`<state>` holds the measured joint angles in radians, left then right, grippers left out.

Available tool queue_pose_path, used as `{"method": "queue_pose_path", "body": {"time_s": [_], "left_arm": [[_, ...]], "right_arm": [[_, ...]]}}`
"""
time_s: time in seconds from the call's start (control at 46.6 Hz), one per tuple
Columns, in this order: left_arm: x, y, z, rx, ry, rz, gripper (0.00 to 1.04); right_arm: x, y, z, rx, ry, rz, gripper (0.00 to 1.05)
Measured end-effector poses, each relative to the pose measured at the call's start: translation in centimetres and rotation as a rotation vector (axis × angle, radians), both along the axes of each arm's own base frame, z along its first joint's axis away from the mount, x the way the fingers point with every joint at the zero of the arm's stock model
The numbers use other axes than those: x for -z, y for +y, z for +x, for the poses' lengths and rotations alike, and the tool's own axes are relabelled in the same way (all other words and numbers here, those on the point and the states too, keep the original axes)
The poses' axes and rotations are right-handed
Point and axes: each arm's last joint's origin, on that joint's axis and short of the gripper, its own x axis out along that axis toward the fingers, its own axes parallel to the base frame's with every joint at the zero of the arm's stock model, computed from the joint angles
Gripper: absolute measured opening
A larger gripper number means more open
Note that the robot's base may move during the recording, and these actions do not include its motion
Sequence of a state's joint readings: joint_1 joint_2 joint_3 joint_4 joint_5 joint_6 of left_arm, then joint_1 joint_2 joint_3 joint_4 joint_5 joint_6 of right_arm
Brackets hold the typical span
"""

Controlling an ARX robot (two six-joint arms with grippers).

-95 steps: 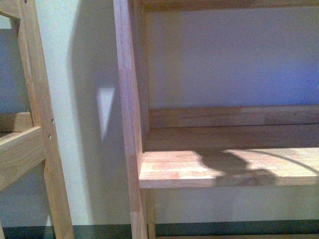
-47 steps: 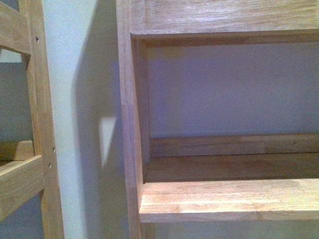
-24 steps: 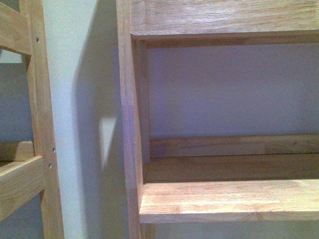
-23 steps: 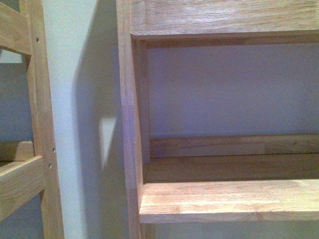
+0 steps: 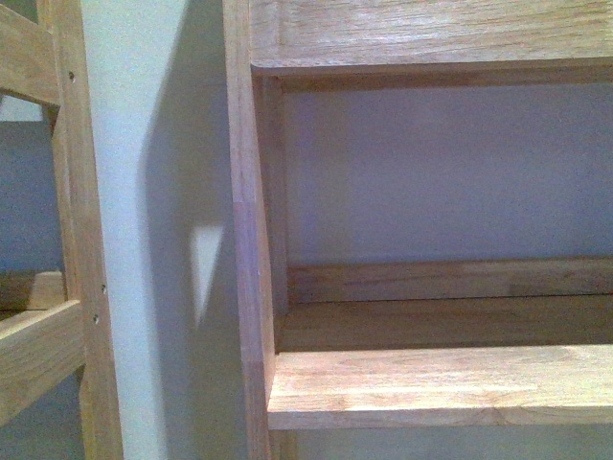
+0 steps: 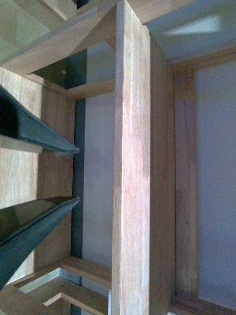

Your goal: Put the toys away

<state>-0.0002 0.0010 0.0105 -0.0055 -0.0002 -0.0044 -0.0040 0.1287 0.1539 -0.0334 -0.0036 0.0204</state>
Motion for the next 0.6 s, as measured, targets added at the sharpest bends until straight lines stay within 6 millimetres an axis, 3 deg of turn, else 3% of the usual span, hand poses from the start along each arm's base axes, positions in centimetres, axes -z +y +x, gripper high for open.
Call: {"method": "queue_pose_path", "body": {"time_s": [0.215, 0.601], "left_arm": [[0.0, 0.0, 0.0, 0.000, 0.000, 0.000, 0.99], [0.0, 0.0, 0.0, 0.000, 0.000, 0.000, 0.99]], "right_arm": [[1.0, 0.0, 0.0, -0.001, 0.001, -0.015, 0.02], [2.2, 0.0, 0.0, 0.000, 0.001, -0.014, 0.03]]}}
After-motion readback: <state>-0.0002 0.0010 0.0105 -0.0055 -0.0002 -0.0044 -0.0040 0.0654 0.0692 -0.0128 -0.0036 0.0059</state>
